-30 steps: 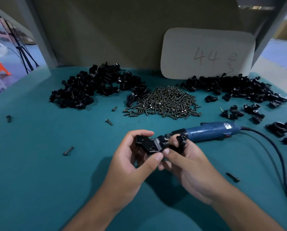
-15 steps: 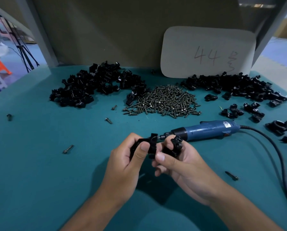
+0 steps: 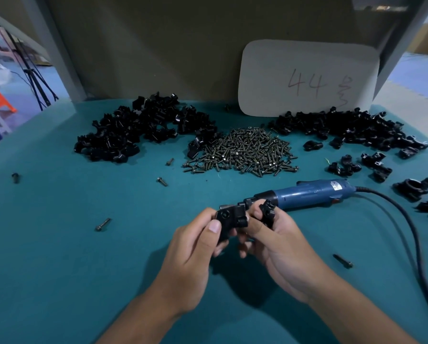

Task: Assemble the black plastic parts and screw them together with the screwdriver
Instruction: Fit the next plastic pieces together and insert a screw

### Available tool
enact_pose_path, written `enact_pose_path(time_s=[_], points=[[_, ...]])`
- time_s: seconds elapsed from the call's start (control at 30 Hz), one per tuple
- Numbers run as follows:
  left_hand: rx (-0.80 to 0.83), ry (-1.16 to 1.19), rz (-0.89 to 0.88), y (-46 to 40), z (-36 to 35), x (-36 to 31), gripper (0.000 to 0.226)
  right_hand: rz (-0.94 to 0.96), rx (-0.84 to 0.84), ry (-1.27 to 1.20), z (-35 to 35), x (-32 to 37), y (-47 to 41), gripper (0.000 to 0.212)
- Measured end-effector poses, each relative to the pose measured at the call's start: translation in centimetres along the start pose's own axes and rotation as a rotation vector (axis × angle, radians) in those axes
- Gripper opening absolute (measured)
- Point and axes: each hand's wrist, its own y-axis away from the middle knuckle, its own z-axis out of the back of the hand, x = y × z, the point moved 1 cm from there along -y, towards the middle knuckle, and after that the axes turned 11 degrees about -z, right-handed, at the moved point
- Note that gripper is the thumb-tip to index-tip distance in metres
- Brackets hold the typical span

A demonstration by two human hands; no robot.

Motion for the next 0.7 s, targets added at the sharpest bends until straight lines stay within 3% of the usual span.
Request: enact_pose_path(time_s=[0.27, 0.37, 0.53, 0.7], points=[[-0.053, -0.128, 0.039, -0.1, 0.4, -0.7, 0.024, 0.06, -0.128, 0.165, -0.1, -0.3, -0.1, 0.031], [-0.041, -0.22, 0.049, -0.2, 0.6, -1.1, 0.047, 0.069, -0.171, 0.156, -0.3, -0.6, -0.2, 0.03], [-0.061, -0.329, -0.006, -0.6, 0.8, -0.8, 0.03, 0.084, -0.198, 0.259, -0.1, -1.6, -0.3, 0.024], [-0.105, -0.33, 0.015, -0.4, 1.0, -0.4, 0.028, 0.115, -0.168, 0.329, -0.2, -2.0, 0.1, 0.025]])
